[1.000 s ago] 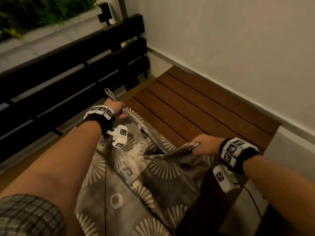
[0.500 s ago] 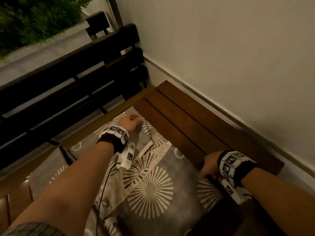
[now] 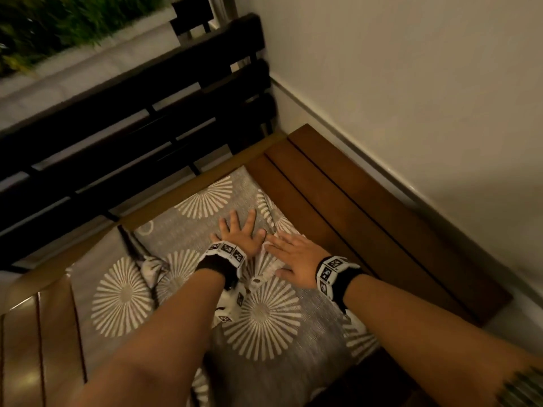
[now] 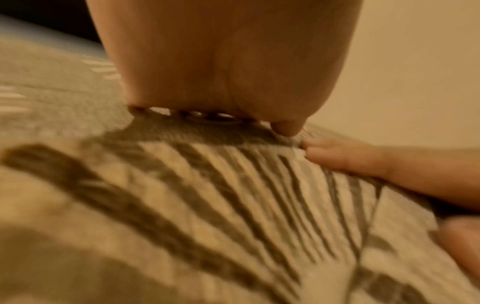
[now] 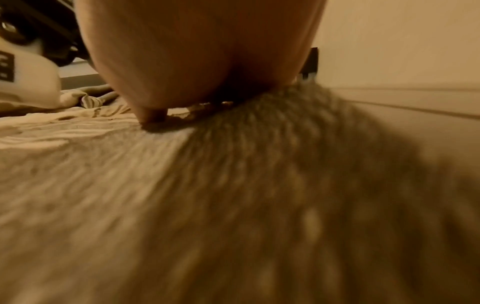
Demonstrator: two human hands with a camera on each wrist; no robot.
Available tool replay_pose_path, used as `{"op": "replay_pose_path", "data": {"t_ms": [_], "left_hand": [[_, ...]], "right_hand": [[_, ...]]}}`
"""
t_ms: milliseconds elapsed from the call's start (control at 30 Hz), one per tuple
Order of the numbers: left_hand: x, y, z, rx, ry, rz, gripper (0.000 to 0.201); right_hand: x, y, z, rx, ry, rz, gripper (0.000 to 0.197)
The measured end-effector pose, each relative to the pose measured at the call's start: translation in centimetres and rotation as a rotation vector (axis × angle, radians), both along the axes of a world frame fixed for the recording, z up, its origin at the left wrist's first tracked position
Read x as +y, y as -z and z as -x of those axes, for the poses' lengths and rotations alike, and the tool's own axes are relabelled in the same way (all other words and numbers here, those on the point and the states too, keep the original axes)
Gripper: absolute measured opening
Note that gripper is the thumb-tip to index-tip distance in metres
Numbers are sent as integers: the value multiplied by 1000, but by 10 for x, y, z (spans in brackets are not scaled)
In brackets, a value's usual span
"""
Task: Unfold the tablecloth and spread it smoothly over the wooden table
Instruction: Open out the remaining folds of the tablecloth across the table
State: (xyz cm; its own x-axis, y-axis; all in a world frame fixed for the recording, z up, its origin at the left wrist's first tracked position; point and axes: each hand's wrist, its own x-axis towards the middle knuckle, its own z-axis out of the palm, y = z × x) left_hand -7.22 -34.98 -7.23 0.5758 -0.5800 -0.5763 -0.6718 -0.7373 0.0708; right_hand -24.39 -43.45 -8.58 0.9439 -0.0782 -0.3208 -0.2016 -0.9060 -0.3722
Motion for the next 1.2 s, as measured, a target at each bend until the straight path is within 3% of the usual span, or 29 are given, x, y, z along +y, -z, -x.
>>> {"op": "replay_pose_path", "data": {"t_ms": [167,233,333,400,467,533,600,667,733,800,933,1033,1200], "left_hand": [[45,-11,-33,7,16,66,68],[72,-12,-41,-40,-23,47,77],[101,-9,-38,36,-70,11,94],[109,-8,-30,22,-41,26,94],[106,-9,-22,-6,8,131,95],[92,-11,-11,70,32,311,100],[74,-17,1,203,-131,523,103],[56,-24,7,246,-364,680,90],[41,-29,8,217,-457,709,74],[34,-32,7,192,-423,711,61],[37,-29,7,203,-346,710,59],[44,-22,3,266,-446,779,57],[44,-18,2,176,-367,871,33]], "right_hand": [[-16,-26,-20,-6,45,-4,53],[-21,-39,-42,-17,305,-175,46],[-25,-47,-72,-31,891,-667,52],[-22,-48,-88,36,1058,-977,31],[-15,-52,-95,89,1054,-1113,13],[-8,-55,-96,70,977,-1205,23],[-1,-54,-96,45,869,-1267,45],[6,-52,-97,4,848,-1358,48],[7,-48,-99,-51,909,-1467,44],[3,-42,-101,-66,982,-1510,39],[-11,-36,-92,-169,1114,-1449,25],[-24,-39,-85,-191,1073,-1264,18],[-50,-66,-79,-197,1010,-1511,32]]}}
